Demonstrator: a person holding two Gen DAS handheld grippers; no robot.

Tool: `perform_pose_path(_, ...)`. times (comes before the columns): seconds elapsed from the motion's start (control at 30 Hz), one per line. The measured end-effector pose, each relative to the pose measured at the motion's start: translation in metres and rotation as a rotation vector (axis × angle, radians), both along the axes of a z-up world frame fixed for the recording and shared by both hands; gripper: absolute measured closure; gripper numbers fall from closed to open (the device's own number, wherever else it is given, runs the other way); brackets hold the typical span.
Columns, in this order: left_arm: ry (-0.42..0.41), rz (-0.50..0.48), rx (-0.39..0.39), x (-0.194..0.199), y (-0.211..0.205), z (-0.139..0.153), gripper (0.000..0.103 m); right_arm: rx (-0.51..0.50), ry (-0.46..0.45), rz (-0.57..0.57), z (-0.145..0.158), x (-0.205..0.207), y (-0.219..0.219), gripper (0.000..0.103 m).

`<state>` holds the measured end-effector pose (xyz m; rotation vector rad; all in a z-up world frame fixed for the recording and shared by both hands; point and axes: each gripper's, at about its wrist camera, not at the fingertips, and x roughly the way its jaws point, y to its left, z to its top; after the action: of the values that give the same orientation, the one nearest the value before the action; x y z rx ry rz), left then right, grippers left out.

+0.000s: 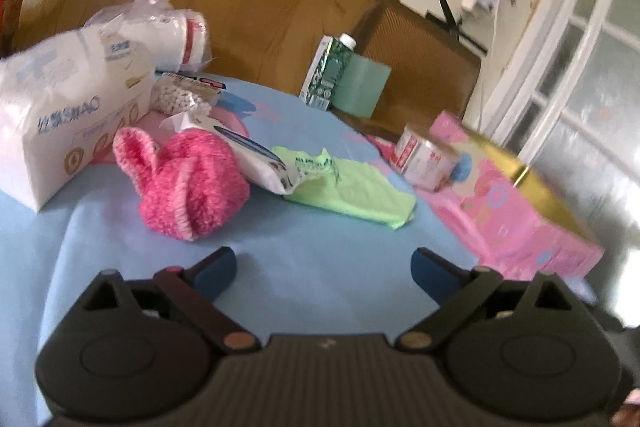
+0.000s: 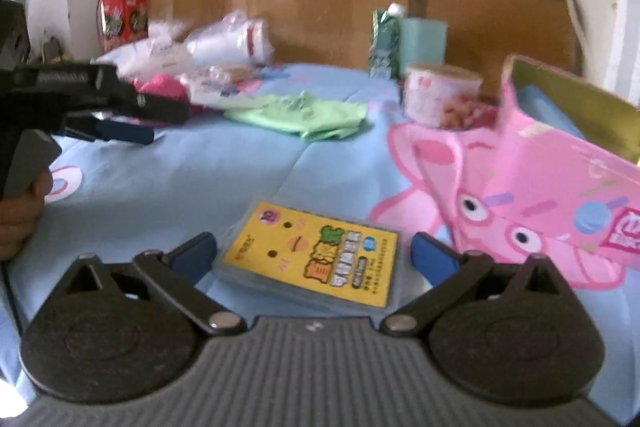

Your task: Organize soft objects

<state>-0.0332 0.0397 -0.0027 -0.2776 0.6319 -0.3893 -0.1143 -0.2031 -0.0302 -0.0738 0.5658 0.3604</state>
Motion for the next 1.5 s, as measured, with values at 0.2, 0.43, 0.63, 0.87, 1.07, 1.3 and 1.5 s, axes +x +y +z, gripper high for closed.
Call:
perform_pose_path(0.2, 0.037, 0.007, 0.033, -0.017, -0.016, 0.01, 0.008, 0.067, -0.029, 0.015, 0.003, -0.013, -0.021, 0.0)
perform_pose_path(0.43, 0.112, -0.144, -0.063, -0.036, -0.052, 0.027, 0.02, 0.114, -0.078, 0.033, 0.0, -0.038, -0.047, 0.0)
perform_pose_path(0.63, 0.203, -0.24, -0.05, -0.029, -0.098, 0.018, 0.031, 0.121, -0.062, 0.031, -0.006, -0.022, -0.044, 0.0)
perform_pose_path(0.87, 0.147, -0.24, 0.041, -0.027, -0.129, 0.013, 0.037, 0.021, -0.056, 0.066, -0.013, -0.004, -0.021, 0.0)
perform_pose_path(1.07, 0.056, -0.276, 0.066, -0.036, -0.144, 0.041, 0.038, 0.114, -0.11, -0.042, -0.003, -0.003, -0.036, 0.009)
perform_pose_path(1.3, -0.083, -0.401, 0.099, -0.017, -0.212, 0.088, 0.038, 0.075, -0.357, -0.203, 0.043, -0.009, -0.08, 0.009)
perform_pose_path(1.5, -0.128, -0.416, 0.14, 0.025, -0.297, 0.082, 0.024, 0.033, -0.361, -0.372, 0.047, 0.047, -0.131, 0.008)
